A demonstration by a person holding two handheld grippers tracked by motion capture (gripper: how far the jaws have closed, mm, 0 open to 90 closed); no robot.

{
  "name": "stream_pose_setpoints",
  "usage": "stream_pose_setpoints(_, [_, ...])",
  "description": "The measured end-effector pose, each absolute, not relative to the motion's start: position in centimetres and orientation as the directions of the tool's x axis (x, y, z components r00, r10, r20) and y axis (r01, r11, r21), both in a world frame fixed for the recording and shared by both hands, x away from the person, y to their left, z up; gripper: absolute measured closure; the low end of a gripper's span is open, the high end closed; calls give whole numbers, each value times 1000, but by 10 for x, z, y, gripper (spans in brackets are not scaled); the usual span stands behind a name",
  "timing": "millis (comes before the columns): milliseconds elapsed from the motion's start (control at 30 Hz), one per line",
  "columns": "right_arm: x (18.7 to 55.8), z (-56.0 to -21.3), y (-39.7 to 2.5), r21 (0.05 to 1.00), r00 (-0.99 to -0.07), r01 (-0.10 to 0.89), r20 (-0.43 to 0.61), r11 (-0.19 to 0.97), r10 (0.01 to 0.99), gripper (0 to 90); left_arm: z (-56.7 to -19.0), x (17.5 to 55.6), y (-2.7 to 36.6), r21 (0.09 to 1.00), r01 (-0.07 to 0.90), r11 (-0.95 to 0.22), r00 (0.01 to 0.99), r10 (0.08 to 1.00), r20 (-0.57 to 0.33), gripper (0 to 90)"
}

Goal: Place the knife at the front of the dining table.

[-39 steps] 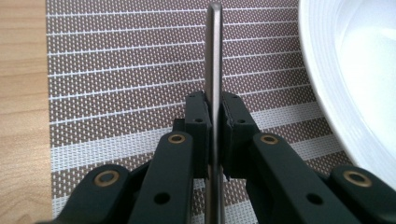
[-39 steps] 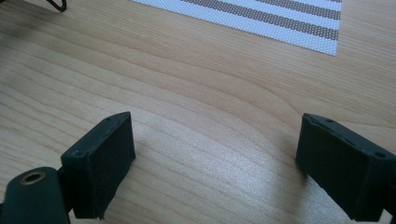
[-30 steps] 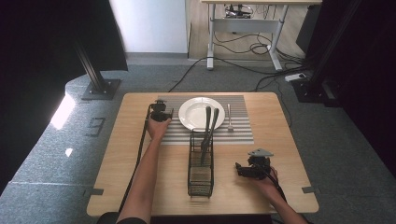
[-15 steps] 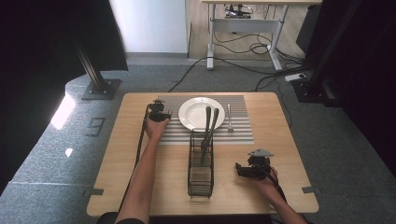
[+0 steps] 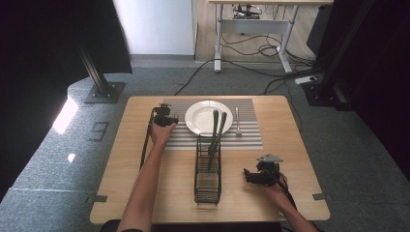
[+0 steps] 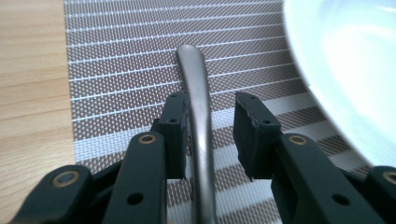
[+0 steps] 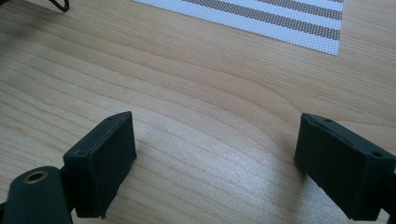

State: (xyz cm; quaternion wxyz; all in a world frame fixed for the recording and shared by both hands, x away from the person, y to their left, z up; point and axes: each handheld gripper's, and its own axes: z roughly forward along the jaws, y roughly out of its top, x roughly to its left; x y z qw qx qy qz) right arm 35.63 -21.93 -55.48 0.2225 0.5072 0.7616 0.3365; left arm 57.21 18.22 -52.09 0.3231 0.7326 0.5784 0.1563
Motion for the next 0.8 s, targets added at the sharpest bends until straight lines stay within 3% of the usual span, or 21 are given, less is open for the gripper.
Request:
stream_pose_setpoints(133, [355, -555, -218, 741, -390, 617, -6, 266, 921, 128, -513, 554, 185, 655, 732, -186, 315, 945, -83, 639])
stream_pose_setpoints(467, [354, -555, -216, 742, -397, 611, -12, 274, 918, 128, -526, 531, 191, 612, 761, -216, 334, 939, -84, 630])
stream_pose_setpoints(600, [355, -555, -216, 741, -397, 615, -5, 270, 918, 127, -529, 530, 190, 608, 766, -208, 308, 949, -64, 693])
stream_pose_setpoints(633, [355, -555, -216, 741, -397, 615, -5, 270, 918, 127, -529, 530, 190, 608, 766, -208, 308, 949, -64, 747])
stream_pose_setpoints(800, [355, -555, -217, 739, -396, 618, -1, 268, 918, 126, -530, 533, 187, 616, 764, -191, 291, 955, -64, 801])
